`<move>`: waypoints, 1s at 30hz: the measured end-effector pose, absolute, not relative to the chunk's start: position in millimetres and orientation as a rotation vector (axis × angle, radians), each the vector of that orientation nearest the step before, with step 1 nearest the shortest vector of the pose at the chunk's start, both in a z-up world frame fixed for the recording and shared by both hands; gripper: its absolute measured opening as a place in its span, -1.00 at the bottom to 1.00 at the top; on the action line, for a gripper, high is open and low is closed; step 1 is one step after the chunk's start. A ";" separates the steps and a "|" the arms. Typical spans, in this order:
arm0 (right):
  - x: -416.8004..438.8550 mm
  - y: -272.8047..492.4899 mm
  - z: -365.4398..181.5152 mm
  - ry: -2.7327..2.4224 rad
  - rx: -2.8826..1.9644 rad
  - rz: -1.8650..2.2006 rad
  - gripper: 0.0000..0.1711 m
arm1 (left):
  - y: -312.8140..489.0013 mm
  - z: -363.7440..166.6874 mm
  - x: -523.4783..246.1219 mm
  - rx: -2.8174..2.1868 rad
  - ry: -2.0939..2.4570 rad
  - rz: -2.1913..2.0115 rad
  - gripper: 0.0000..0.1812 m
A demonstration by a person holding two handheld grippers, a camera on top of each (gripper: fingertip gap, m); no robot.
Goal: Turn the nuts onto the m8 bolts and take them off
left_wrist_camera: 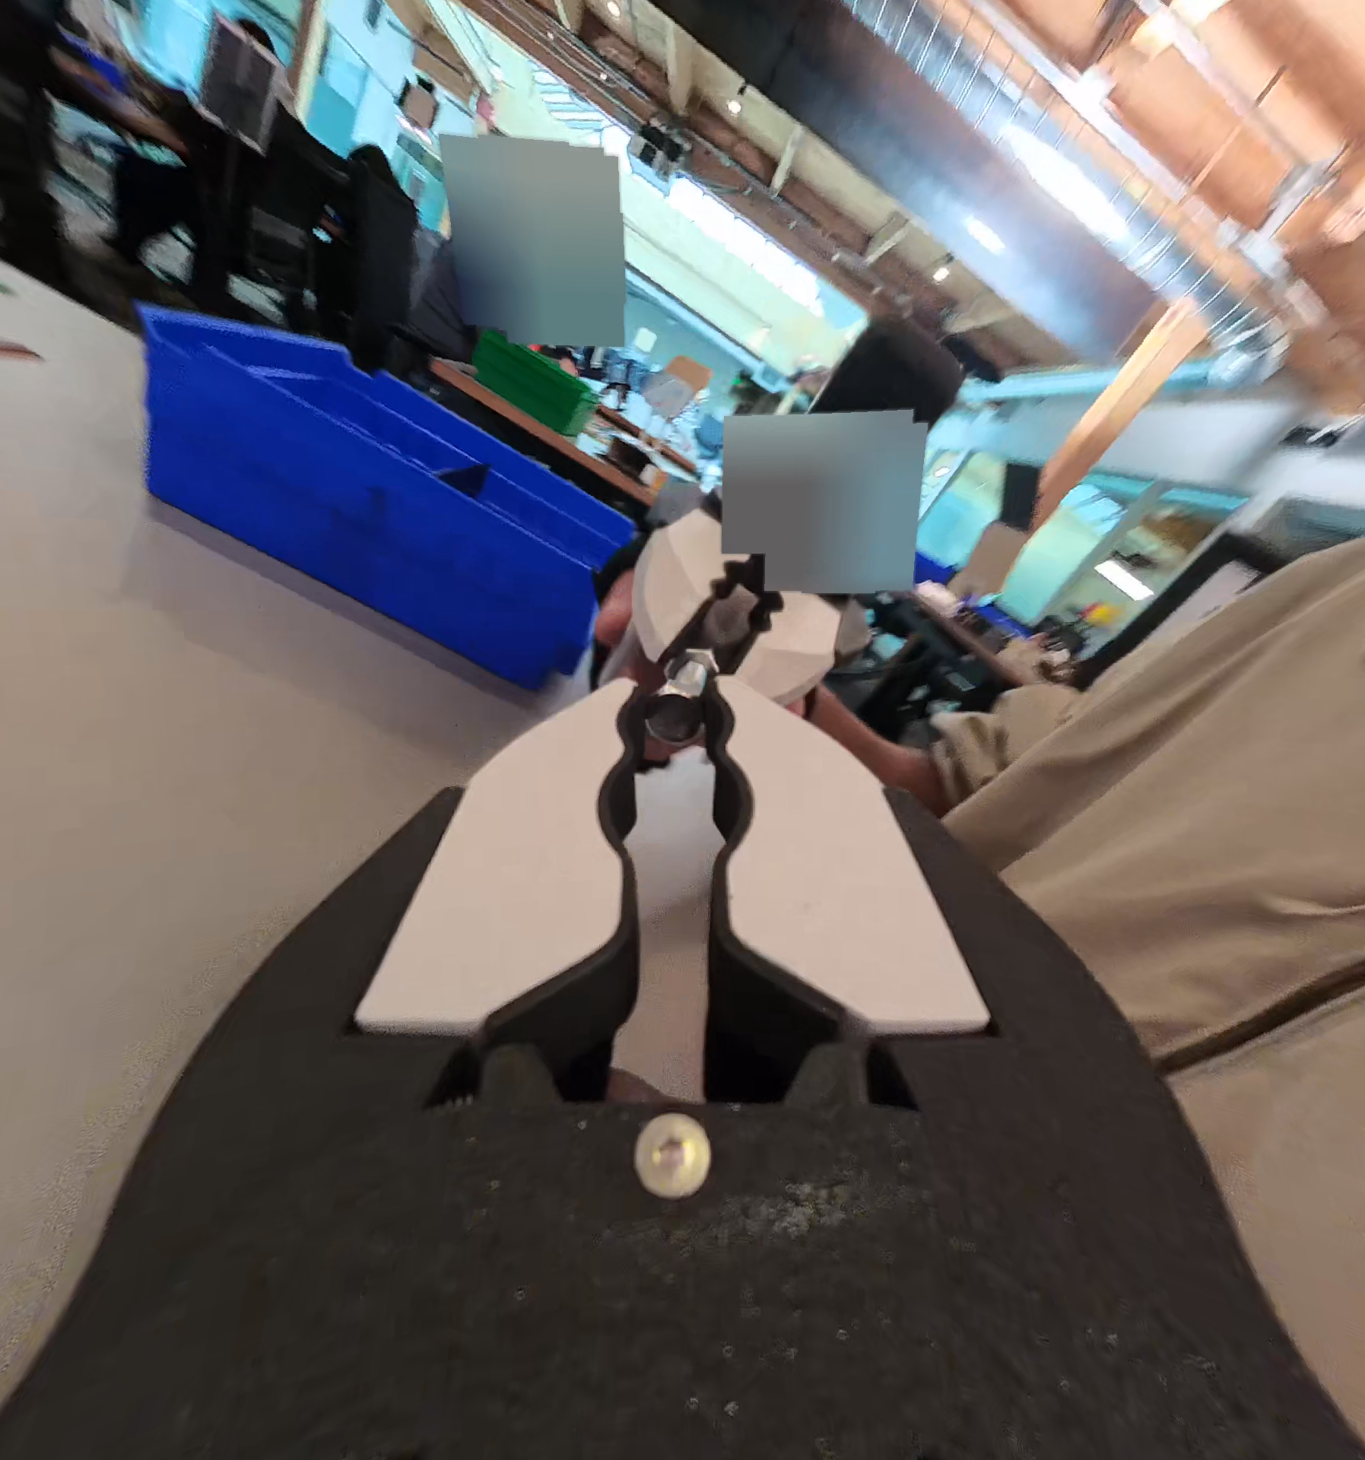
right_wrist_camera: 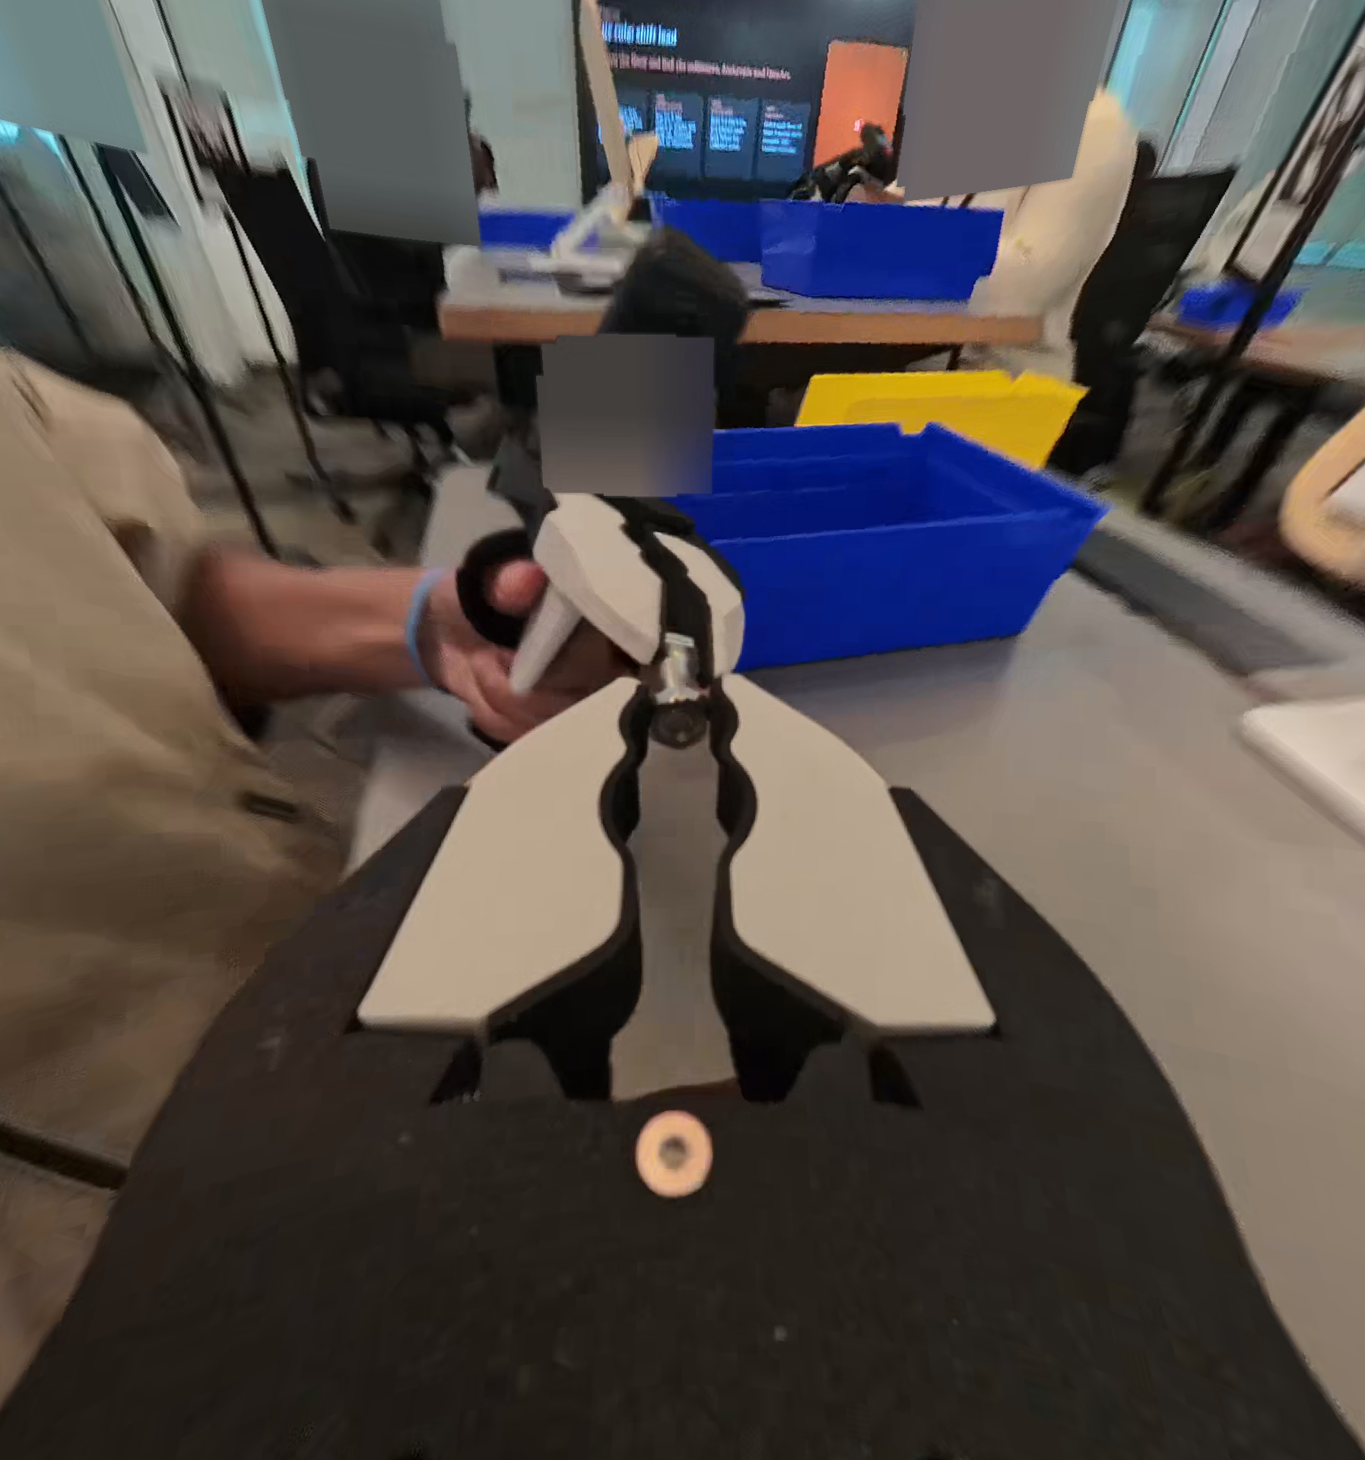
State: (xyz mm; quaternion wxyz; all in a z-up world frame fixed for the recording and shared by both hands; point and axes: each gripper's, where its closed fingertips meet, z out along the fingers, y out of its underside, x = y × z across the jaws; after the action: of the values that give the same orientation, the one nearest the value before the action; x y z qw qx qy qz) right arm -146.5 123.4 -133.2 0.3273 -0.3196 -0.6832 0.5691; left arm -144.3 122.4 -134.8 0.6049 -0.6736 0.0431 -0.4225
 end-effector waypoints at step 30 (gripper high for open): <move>-135.3 106.4 -144.6 -1.713 -1.050 1.733 -0.84 | 105.1 -139.6 -134.6 -1.597 0.324 -0.772 -0.85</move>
State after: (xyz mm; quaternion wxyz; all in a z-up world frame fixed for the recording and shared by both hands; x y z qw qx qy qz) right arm -135.3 106.4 -144.6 0.2416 -0.3839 -0.6266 0.6337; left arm -134.6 105.1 -139.6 0.6203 -0.6947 0.1411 -0.3357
